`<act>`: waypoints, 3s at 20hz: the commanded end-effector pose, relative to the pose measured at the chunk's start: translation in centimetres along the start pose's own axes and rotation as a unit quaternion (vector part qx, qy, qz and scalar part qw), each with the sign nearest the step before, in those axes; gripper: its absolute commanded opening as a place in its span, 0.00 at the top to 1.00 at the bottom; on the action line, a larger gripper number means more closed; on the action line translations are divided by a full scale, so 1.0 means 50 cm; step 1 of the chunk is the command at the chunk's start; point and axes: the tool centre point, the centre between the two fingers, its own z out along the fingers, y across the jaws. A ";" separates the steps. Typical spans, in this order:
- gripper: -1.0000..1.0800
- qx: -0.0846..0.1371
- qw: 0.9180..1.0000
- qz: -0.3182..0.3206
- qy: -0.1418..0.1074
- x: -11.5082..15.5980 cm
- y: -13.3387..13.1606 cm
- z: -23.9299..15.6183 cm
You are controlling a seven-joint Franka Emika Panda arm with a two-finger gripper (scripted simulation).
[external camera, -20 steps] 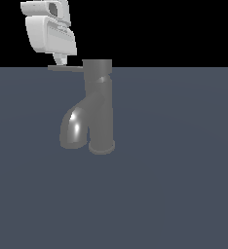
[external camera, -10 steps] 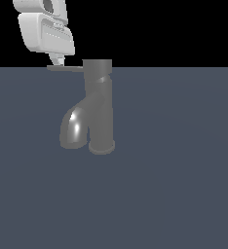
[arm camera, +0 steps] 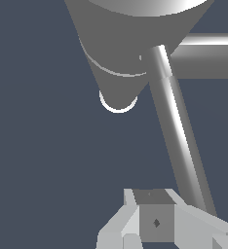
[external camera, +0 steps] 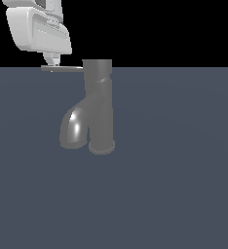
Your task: Turn on the faucet by rotating a designated handle.
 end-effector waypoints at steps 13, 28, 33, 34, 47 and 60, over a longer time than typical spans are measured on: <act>1.00 -0.002 1.000 0.000 0.001 0.009 0.101 0.000; 1.00 -0.001 1.000 0.002 0.001 0.079 0.152 -0.001; 1.00 -0.001 1.000 0.002 0.001 0.104 0.177 -0.001; 1.00 -0.001 1.000 0.002 0.001 0.109 0.183 -0.001; 1.00 0.000 1.000 -0.002 0.001 0.156 0.234 -0.001; 1.00 -0.001 1.000 -0.001 0.001 0.301 0.227 -0.002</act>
